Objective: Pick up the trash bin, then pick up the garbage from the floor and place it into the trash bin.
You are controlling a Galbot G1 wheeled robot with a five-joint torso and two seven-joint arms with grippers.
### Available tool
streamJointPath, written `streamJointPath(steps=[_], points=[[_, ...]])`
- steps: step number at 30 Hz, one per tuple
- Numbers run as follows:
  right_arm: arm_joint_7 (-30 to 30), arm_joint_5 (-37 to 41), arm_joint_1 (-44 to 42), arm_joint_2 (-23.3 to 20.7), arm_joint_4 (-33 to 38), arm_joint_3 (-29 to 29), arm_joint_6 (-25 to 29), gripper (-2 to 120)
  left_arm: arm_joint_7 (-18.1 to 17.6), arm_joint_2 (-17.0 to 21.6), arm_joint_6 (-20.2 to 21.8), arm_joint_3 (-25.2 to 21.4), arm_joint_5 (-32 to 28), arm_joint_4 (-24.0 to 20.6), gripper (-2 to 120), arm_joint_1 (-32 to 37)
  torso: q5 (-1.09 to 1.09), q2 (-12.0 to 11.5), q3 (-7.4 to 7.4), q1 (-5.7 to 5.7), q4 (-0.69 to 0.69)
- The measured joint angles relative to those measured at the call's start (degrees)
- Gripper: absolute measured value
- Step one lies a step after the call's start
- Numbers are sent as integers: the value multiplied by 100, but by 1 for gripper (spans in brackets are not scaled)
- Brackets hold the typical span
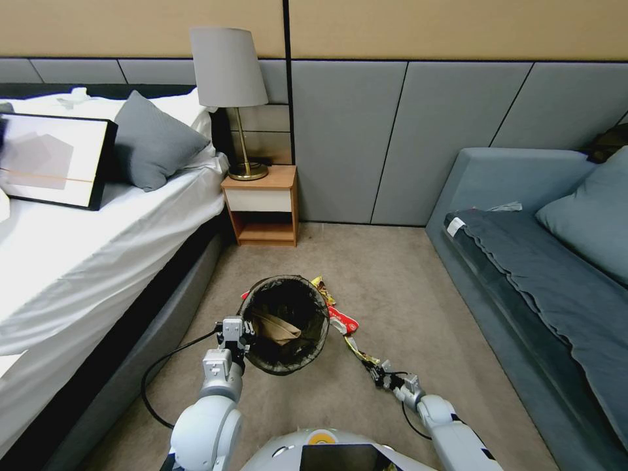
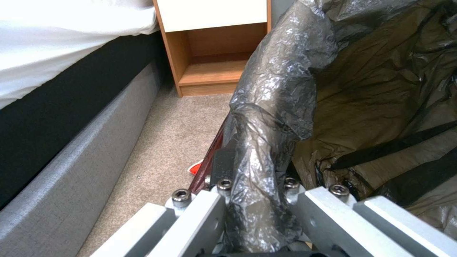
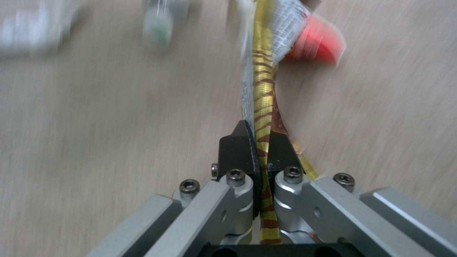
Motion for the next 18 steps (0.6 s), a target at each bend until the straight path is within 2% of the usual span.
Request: streamJointPath(steps=[1,4,5,6,8,9,11,12,13,14,16,18], points=[[0,0,0,0,0,0,0,0,0,0,0,0,0,0,0,0,0,0,0,0,0],[383,321,-231,146,880,9,421,0,1,9,-6,5,-22,27,0,-12,1,0,0,0,2],[383,321,-231,146,880,9,421,0,1,9,-6,5,-22,27,0,-12,1,0,0,0,2],[483,411,-342,180,1252,22,478,0,2,14,-6,10,-24,31,0,-13,0,0,0,0,2],[658,626,-574,208,2036,20,456,0,3,23,-6,32,-26,48,0,-16,1,0,0,0,1],[658,626,-574,208,2036,20,456,0,3,23,-6,32,-26,48,0,-16,1,0,0,0,1],[730,778,-742,208,2720,-7,389,0,4,31,-7,52,-31,67,0,-20,-1,0,0,0,-1],[765,876,-869,196,3371,-57,314,0,5,39,-7,73,-34,82,0,-24,-2,0,0,0,1],[777,913,-937,183,3725,-98,279,0,5,45,-6,87,-35,87,0,-27,-2,0,0,0,2],[777,913,-937,183,3725,-98,279,0,5,45,-6,87,-35,87,0,-27,-2,0,0,0,2],[781,972,-1091,144,4460,-231,191,0,5,64,9,128,-42,90,0,-31,-1,0,0,0,2],[781,1015,-1156,128,4703,-297,141,0,6,72,17,135,-52,96,0,-34,0,0,0,0,1]])
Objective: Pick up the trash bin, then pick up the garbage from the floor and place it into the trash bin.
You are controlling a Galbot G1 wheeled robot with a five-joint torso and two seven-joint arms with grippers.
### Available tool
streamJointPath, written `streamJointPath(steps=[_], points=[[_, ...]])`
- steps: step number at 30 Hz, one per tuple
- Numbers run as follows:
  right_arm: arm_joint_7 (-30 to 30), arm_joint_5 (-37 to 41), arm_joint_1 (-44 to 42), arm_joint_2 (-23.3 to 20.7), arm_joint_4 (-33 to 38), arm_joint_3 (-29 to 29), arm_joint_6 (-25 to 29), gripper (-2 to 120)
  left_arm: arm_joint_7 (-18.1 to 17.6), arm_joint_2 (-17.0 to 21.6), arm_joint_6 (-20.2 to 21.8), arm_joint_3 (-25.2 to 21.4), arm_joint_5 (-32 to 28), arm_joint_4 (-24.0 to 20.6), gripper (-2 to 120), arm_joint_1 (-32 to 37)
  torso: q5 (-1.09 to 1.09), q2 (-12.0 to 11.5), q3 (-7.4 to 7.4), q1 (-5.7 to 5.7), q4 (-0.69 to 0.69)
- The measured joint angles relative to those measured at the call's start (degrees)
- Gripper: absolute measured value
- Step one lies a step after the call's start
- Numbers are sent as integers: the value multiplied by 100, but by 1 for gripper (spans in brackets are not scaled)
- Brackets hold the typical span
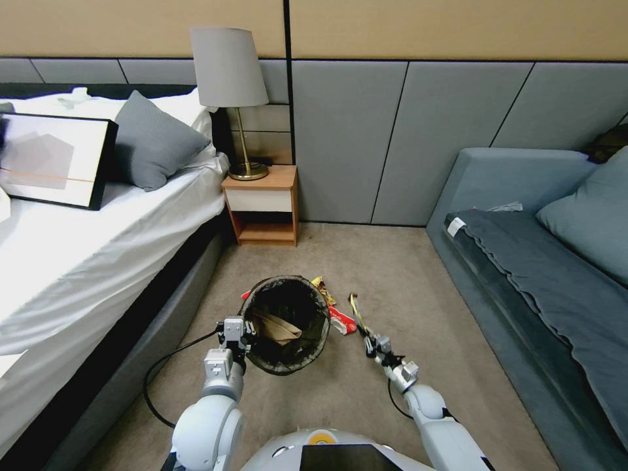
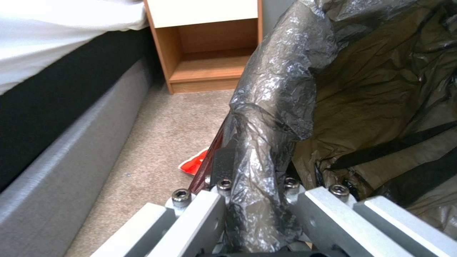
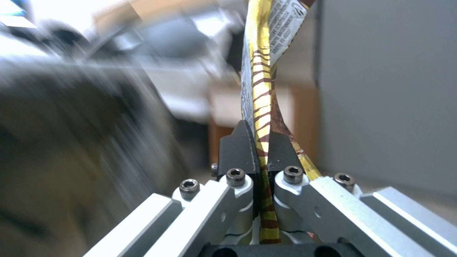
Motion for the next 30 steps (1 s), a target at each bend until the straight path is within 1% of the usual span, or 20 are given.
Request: streamJointPath(steps=[2,4,5,7,8,9,11,12,13,15,16,18,23,30], points=[[-41,142,-173,-32,593,-209,-108,0,0,22,32,11,-33,20,0,-8,0,0,0,0,0],[-50,173,-216,-50,730,-278,-139,0,-1,29,50,17,-54,20,0,-9,0,0,0,0,0],[-68,221,-304,-101,1034,-443,-201,0,-17,45,137,49,-149,16,0,-8,1,0,0,0,0],[-81,225,-407,-204,1321,-656,-264,0,-38,56,261,88,-252,-7,0,-4,-1,0,0,0,0],[-108,146,-496,-339,1508,-850,-301,0,-54,62,354,114,-288,-23,0,-5,1,0,0,0,0],[-108,146,-496,-339,1508,-850,-301,0,-54,62,354,114,-288,-23,0,-5,1,0,0,0,0],[-156,-14,-581,-497,1610,-1037,-311,0,-75,62,443,132,-314,-31,0,-8,1,0,0,0,0],[-190,-138,-630,-644,1633,-1170,-315,0,-89,63,521,158,-351,-42,0,-7,0,0,0,0,0],[-190,-138,-630,-644,1633,-1170,-315,0,-89,63,521,158,-351,-42,0,-7,0,0,0,0,0],[-227,-294,-653,-921,1625,-1357,-330,0,-101,67,679,186,-406,-74,0,-2,0,0,0,0,0],[-227,-294,-653,-921,1625,-1357,-330,0,-101,67,679,186,-406,-74,0,-2,0,0,0,0,0],[-256,-468,-632,-1194,1490,-1542,-340,0,-101,64,881,222,-482,-126,0,9,1,0,0,0,1],[-272,-557,-518,-1287,1241,-1679,-336,0,-101,39,1003,263,-560,-187,0,22,1,0,0,0,0],[-261,-547,-275,-1153,765,-1840,-328,0,-114,9,1034,274,-601,-221,0,67,1,0,0,0,0]])
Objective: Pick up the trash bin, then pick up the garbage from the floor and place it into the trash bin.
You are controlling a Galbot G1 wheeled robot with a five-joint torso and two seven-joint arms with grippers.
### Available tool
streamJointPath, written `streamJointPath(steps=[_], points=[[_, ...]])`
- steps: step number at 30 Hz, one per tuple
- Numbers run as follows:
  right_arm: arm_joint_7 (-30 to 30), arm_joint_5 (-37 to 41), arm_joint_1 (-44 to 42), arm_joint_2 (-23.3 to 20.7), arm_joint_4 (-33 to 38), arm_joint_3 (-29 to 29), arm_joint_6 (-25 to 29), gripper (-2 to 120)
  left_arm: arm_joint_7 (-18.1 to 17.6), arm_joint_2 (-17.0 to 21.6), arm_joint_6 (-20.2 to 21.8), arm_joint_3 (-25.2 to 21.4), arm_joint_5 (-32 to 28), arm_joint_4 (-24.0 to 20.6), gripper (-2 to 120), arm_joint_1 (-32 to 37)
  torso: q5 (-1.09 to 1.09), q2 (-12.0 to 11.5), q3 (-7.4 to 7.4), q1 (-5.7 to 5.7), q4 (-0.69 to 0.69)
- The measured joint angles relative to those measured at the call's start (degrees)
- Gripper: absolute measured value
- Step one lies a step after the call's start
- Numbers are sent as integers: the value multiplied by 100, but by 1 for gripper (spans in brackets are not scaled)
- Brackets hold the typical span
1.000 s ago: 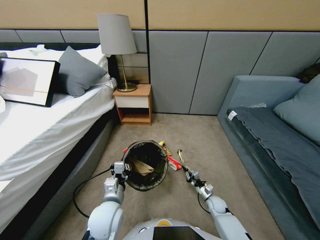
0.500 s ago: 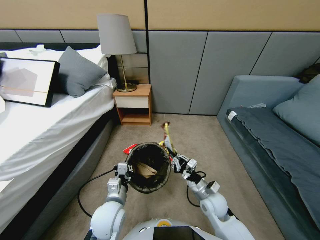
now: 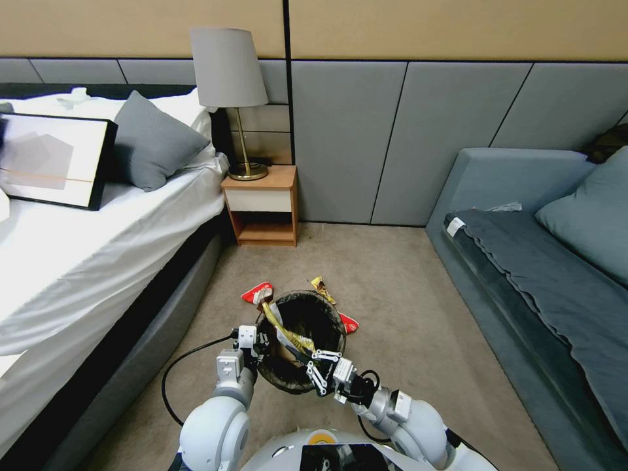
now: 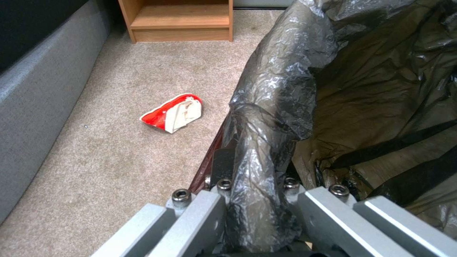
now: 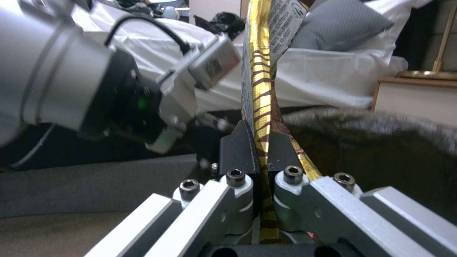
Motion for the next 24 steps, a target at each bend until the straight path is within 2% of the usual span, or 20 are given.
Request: streamJointPath(steps=[8,19,21,24], points=[[35,-46,151,210,-572,-7,115,0,-7,-2,-2,-17,0,-45,0,32,0,0,0,0,0],[67,-62,232,276,-781,154,174,0,-7,25,-11,-59,-1,-112,0,73,0,0,0,0,0],[76,-87,223,279,-786,168,176,3,-7,26,-13,-65,-1,-112,0,73,0,0,0,0,0],[50,-137,170,270,-785,223,204,18,-5,34,-26,-133,-5,-112,0,72,0,0,0,0,0]])
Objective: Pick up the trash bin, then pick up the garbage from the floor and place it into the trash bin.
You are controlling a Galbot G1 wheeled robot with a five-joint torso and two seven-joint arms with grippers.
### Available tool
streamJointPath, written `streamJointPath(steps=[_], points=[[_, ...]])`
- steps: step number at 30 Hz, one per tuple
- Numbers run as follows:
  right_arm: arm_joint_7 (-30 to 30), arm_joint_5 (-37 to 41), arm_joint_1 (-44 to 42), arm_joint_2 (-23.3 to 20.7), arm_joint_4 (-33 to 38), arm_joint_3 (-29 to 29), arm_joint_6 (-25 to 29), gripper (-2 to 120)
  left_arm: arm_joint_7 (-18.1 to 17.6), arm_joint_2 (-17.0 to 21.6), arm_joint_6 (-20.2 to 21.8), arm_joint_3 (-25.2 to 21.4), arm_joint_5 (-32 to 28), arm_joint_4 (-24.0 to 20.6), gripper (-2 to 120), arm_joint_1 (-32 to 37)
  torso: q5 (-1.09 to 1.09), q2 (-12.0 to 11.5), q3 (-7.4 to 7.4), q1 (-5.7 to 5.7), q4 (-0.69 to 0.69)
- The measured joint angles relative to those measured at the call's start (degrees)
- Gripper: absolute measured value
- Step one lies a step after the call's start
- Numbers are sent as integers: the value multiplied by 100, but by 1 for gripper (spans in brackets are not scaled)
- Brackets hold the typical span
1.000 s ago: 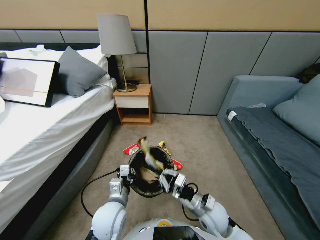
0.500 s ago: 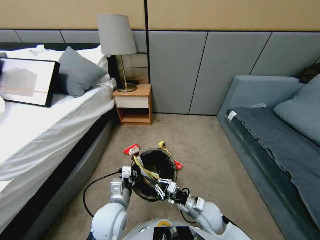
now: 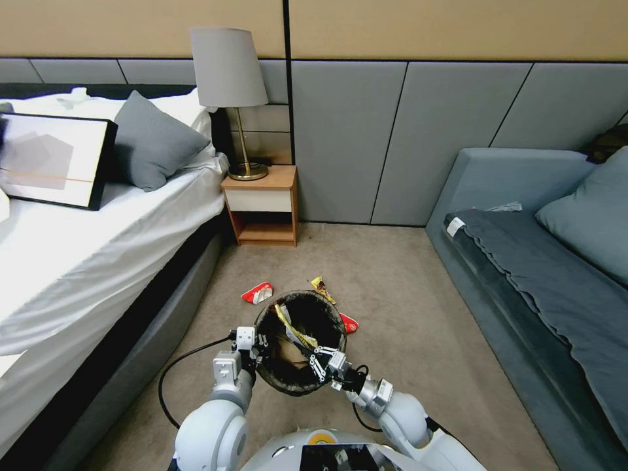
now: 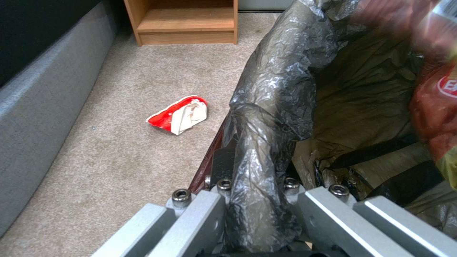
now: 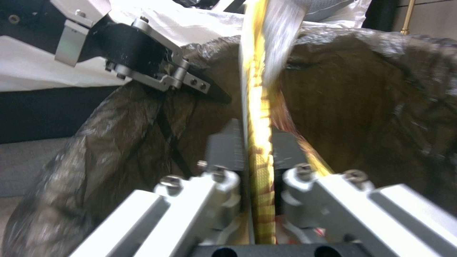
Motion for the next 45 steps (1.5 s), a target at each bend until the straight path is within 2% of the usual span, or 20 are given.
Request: streamJointPath(steps=[1,5,6,9,11,13,14,17,18,21,24,31,34,36,39,41,43,44,45], points=[[0,0,0,0,0,0,0,18,0,0,0,0,0,0,0,0,0,0,0,0,0],[-73,-22,-72,-70,48,68,29,36,6,25,-1,-96,-69,-24,0,6,-1,0,0,0,0],[-73,-22,-72,-70,48,68,29,36,6,25,-1,-96,-69,-24,0,6,-1,0,0,0,0],[-95,-34,-72,-52,48,96,43,52,8,30,-1,-99,-81,-35,0,4,0,0,0,0,0],[-110,-35,-75,-44,48,101,45,55,8,33,0,-105,-83,-36,0,2,0,0,0,0,0],[-154,-35,-85,-47,50,119,49,67,9,37,2,-117,-90,-40,0,-1,0,0,0,0,0],[-154,-35,-85,-47,50,119,49,67,9,37,2,-117,-90,-40,0,-1,0,0,0,0,0],[-187,-38,-92,-63,50,136,63,80,10,34,4,-120,-93,-40,0,0,0,0,0,0,0],[-187,-38,-92,-63,50,136,63,80,10,34,4,-120,-93,-40,0,0,0,0,0,0,0],[-246,-38,-120,-66,59,146,80,95,13,27,4,-119,-93,-39,0,-5,0,0,0,0,0],[-296,-52,-144,-68,85,166,113,99,14,23,4,-116,-93,-26,0,-12,0,0,0,0,0],[-325,-186,-221,-3,493,307,217,100,21,23,4,-138,-85,10,0,-23,0,0,0,0,0],[173,-380,-202,208,1225,556,149,100,28,28,-14,-199,-69,64,0,-29,-1,0,0,0,0],[334,-391,-180,266,1404,636,116,100,31,31,-29,-226,-66,80,0,-31,-2,0,0,0,0],[1023,-456,-174,514,1954,944,-24,100,42,50,-71,-352,-63,110,0,-26,-1,0,0,0,1],[1209,-530,-214,602,2057,1026,-73,100,47,54,-82,-389,-63,113,0,-25,-2,0,0,0,2],[1893,-970,-496,933,2306,1293,-312,100,63,70,-117,-509,-77,127,0,-19,0,0,0,0,0],[1893,-970,-496,933,2306,1293,-312,100,63,70,-117,-509,-77,127,0,-19,0,0,0,0,0],[2150,-1173,-676,1057,2373,1388,-374,100,71,76,-129,-546,-89,128,0,-13,-2,0,0,0,0]])
